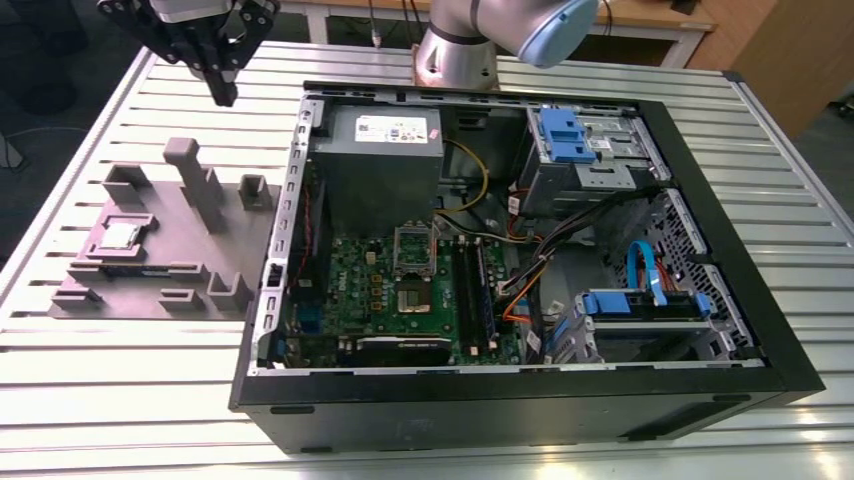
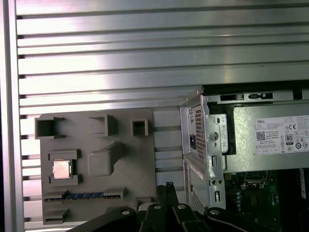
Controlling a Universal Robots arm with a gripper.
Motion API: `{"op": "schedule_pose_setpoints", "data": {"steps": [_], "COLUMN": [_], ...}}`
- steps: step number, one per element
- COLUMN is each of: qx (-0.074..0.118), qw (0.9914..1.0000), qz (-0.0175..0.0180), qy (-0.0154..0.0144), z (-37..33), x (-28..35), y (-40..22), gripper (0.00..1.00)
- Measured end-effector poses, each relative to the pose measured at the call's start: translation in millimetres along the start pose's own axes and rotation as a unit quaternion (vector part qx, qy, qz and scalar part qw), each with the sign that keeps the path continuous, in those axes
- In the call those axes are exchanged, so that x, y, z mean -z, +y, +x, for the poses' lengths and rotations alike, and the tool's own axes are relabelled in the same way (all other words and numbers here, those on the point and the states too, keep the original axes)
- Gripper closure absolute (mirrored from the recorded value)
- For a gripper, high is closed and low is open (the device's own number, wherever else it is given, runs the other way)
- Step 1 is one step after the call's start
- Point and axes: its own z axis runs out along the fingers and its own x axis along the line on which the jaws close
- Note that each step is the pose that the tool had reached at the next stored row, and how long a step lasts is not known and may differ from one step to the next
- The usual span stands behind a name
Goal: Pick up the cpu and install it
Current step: 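Reach for the cpu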
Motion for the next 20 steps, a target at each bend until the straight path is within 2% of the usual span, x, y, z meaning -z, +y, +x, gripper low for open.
{"op": "schedule_pose_setpoints", "data": {"steps": [20], "qx": [0.0], "qw": [1.0], "qz": [0.0], "qy": [0.0], "z": [6.0], "x": [0.0], "y": [-0.5], "gripper": [0.9]}}
